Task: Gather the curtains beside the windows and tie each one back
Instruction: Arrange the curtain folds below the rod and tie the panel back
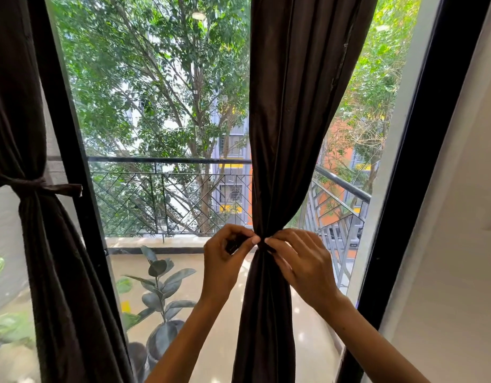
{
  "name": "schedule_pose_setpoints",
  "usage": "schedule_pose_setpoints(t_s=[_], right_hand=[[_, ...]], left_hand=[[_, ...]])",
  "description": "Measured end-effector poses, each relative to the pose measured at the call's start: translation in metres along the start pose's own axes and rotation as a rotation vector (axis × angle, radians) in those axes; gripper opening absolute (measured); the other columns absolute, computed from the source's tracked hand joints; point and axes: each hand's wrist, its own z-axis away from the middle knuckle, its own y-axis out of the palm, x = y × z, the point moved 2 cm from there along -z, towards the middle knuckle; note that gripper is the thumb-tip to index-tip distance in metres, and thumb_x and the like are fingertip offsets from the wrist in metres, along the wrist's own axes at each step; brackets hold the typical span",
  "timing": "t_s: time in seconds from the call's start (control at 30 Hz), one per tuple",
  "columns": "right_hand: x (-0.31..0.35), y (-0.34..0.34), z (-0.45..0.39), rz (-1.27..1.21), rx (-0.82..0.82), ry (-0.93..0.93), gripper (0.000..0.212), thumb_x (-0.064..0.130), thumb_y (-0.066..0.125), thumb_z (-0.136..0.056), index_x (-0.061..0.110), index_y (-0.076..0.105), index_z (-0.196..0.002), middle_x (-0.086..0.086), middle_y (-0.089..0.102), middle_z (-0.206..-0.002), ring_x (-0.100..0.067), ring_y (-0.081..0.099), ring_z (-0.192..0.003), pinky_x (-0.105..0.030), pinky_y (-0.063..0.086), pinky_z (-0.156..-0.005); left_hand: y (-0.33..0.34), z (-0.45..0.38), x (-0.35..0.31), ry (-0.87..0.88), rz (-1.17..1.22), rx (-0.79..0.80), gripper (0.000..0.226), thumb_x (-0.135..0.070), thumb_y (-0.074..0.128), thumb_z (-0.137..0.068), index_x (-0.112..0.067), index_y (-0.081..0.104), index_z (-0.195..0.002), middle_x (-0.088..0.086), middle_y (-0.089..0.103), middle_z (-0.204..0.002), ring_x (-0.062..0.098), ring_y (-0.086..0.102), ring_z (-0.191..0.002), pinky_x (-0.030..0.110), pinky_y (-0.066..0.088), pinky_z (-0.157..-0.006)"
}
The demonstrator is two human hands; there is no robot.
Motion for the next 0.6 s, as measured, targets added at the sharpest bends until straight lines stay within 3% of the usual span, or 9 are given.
schedule_pose_setpoints(t_s=[0.23,0.33,0.43,0.6], right_hand=[[-0.007,-0.001,-0.003,0.004,0.023,-0.049,0.013,0.013,0.066,-0.087,0.005,0.074,-0.095,-0.007,0.072,-0.094,-0.023,0.067,-0.092,-0.035,0.052,-0.084],[-0.008,-0.001,-0.006,-0.005,0.032,-0.08,0.012,0.011,0.062,-0.088,0.011,0.069,-0.098,-0.007,0.071,-0.091,-0.022,0.065,-0.092,-0.036,0.045,-0.096],[-0.011,-0.002,-0.006,-0.003,0.099,-0.139,0.024,0.006,0.068,-0.083,0.016,0.06,-0.103,-0.005,0.069,-0.09,-0.021,0.062,-0.093,-0.041,0.038,-0.104],[-0.014,-0.007,-0.01,0.014,0.183,-0.178,0.028,0.003,0.071,-0.067,0.014,0.069,-0.093,-0.003,0.066,-0.088,-0.018,0.057,-0.095,-0.048,0.028,-0.112]], left_hand=[[0.004,-0.003,0.005,-0.006,0.015,-0.001,0.008,0.003,0.07,-0.078,0.001,0.063,-0.081,0.011,0.068,-0.076,0.02,0.067,-0.075,0.022,0.053,-0.069],[0.008,-0.002,0.007,-0.01,0.007,-0.024,0.009,0.002,0.07,-0.079,-0.003,0.063,-0.08,0.005,0.068,-0.075,0.017,0.067,-0.075,0.02,0.052,-0.069],[0.01,-0.001,0.009,-0.023,0.02,-0.058,0.011,0.001,0.072,-0.078,-0.006,0.064,-0.079,0.004,0.068,-0.075,0.018,0.067,-0.074,0.021,0.052,-0.07],[0.015,-0.002,0.011,-0.049,0.034,-0.061,0.012,0.0,0.073,-0.077,-0.007,0.063,-0.079,0.002,0.069,-0.072,0.016,0.067,-0.071,0.022,0.052,-0.068]])
